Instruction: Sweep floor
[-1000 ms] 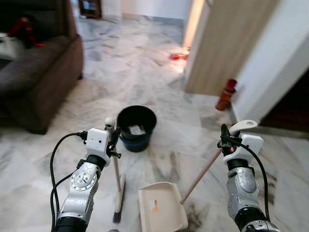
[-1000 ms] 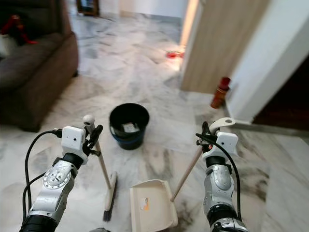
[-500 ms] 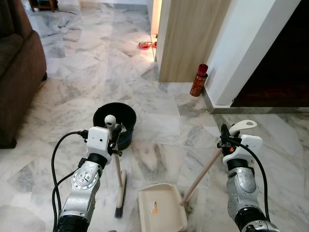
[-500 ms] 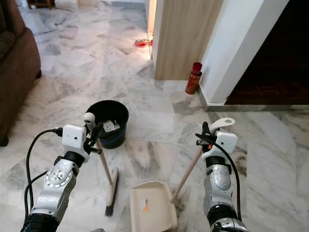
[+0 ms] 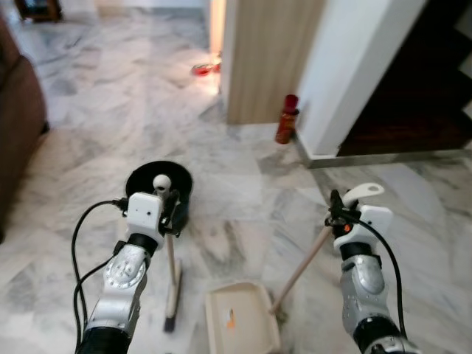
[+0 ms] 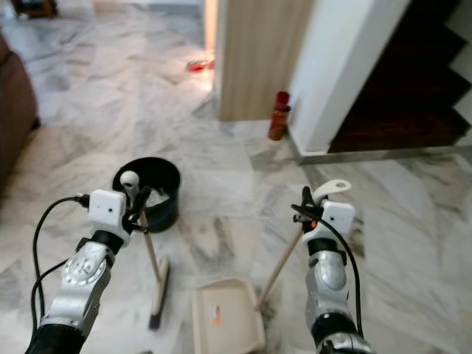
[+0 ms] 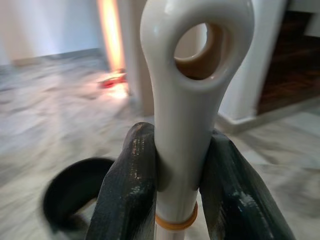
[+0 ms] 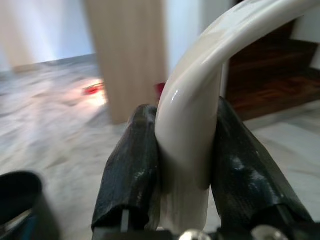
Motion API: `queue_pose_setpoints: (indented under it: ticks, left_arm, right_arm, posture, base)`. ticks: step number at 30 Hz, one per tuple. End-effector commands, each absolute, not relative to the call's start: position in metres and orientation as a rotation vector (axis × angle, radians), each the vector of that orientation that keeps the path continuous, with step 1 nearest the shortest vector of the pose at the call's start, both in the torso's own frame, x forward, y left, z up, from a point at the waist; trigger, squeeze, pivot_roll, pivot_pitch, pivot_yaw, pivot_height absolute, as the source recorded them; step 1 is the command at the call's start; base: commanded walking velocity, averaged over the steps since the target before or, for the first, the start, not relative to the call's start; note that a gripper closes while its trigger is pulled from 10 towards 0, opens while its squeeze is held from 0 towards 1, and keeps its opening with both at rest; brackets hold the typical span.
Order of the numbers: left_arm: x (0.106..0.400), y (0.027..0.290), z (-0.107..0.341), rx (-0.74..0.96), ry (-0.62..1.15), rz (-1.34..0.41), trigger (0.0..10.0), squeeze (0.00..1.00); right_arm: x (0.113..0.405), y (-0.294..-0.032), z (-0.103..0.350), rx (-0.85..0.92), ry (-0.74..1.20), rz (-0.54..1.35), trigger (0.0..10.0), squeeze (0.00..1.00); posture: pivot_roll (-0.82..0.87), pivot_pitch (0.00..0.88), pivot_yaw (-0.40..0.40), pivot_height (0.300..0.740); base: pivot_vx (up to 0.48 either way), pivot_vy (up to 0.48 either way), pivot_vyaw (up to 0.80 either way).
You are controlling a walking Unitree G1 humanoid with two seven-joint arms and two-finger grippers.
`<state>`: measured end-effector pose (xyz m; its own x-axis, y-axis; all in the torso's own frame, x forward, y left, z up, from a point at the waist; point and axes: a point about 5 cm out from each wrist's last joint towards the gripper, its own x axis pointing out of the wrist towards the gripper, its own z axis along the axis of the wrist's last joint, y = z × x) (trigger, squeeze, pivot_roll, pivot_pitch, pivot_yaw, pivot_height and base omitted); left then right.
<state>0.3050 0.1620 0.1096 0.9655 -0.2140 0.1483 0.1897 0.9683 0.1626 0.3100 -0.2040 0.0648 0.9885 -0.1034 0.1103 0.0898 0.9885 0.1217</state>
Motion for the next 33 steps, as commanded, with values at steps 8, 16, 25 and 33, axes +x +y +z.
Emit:
queue_pose_setpoints:
  ticks: [8, 16, 25, 33]
  left_arm:
    - [0.3074, 0.162, 0.1157, 0.154, -0.2, -0.21, 10.0, 0.0]
    - [0.3066, 0.1622, 0.1149, 0.149, -0.2, -0.209, 10.0, 0.0]
    - [0.3087, 0.1615, 0.116, 0.152, -0.204, -0.206, 10.0, 0.0]
    - [0.3106, 0.1649, 0.1173, 0.163, -0.202, -0.213, 10.0, 0.0]
  right_arm:
    - [0.3128, -0.2066, 0.0715, 0.108, -0.144, -0.103, 10.0, 0.0]
    - [0.3124, -0.2066, 0.0707, 0.105, -0.139, -0.104, 10.0, 0.0]
    - [0.3135, -0.2065, 0.0717, 0.106, -0.14, -0.104, 10.0, 0.0]
    - [0.3126, -0.2039, 0.0702, 0.111, -0.14, -0.116, 10.0, 0.0]
  posture:
    - [0.2, 0.047, -0.109, 0.74]
    - [0.2, 0.05, -0.112, 0.74]
    - [0.21, 0.046, -0.113, 0.74]
    - [0.21, 0.037, -0.099, 0.74]
  base:
    - [0.0, 0.0, -0.8]
    - [0.0, 0.0, -0.8]
    - [0.0, 0.0, -0.8]
    - [0.0, 0.0, -0.8]
